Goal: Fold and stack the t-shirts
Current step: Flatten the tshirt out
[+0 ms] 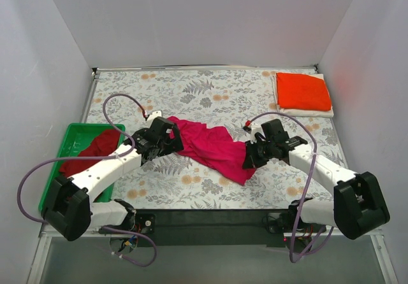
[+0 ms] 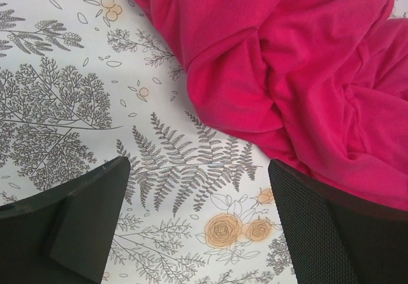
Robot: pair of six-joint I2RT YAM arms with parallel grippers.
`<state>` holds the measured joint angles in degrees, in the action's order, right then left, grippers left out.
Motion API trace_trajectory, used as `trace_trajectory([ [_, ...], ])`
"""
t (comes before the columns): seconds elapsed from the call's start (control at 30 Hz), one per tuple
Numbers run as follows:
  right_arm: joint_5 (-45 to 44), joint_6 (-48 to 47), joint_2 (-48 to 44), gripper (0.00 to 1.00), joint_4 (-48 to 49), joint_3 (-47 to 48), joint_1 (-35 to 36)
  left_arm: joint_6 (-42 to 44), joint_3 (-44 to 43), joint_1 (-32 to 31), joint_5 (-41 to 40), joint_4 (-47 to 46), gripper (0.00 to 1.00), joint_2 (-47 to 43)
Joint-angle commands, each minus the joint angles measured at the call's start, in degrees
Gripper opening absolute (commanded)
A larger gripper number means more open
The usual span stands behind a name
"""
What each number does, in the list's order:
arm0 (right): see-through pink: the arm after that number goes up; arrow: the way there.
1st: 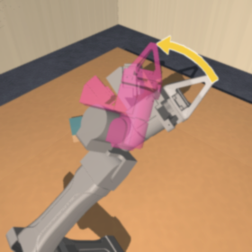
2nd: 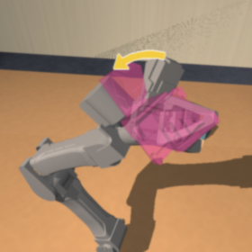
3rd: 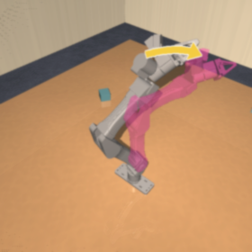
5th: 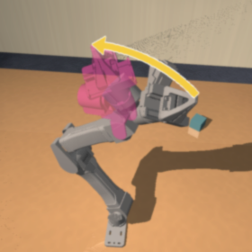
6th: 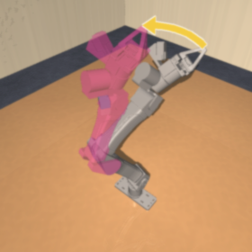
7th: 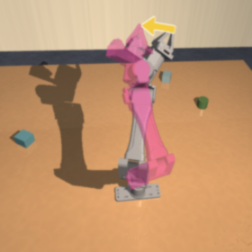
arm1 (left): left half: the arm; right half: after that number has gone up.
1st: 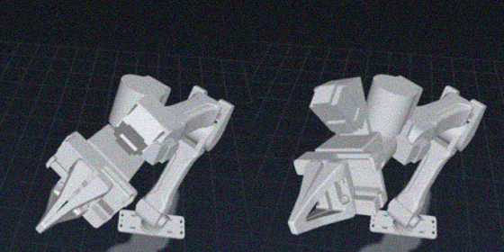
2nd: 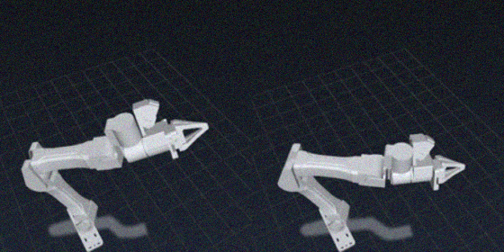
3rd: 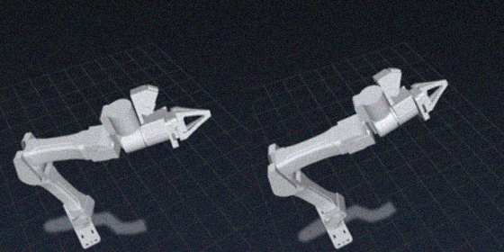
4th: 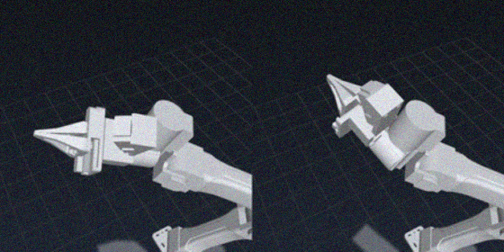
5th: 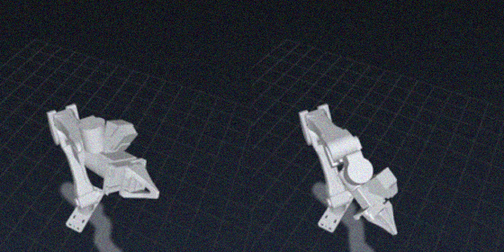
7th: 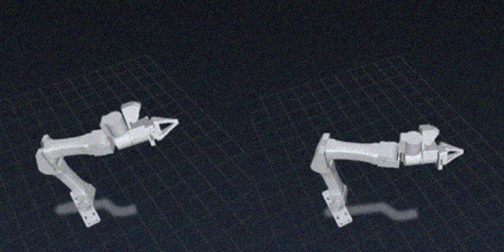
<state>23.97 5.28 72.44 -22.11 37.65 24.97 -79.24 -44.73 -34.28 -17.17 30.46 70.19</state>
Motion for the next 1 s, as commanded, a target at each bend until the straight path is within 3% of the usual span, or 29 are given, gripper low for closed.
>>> trace_trajectory([
  [0.0,4.7,-1.1,-4.0,0.01,-3.6,3.2,2.7,0.7,-4.3,-0.2,0.0,0.7,0.83,1.3],
  [0.27,7.0,-2.8,-2.9,0.01,-9.2,3.4,19.4,3.0,-16.0,-0.2,-0.1,0.6,0.83,9.8],
  [0.4,5.2,-1.7,-1.2,0.01,-10.3,2.4,25.2,5.8,-22.5,-0.2,0.3,0.7,0.83,18.9],
  [0.8,-1.5,1.0,-2.6,0.01,-9.0,0.5,26.4,7.2,-39.2,-2.9,-3.8,6.2,0.79,39.7],
  [0.9,-2.2,1.2,-2.9,0.01,-8.7,0.0,26.3,6.5,-41.7,-3.4,-7.2,9.1,0.74,44.0],
  [0.97,-3.0,1.5,-3.3,0.01,-8.3,-0.3,26.3,6.5,-42.2,-3.4,-7.6,9.7,0.64,45.6],
])
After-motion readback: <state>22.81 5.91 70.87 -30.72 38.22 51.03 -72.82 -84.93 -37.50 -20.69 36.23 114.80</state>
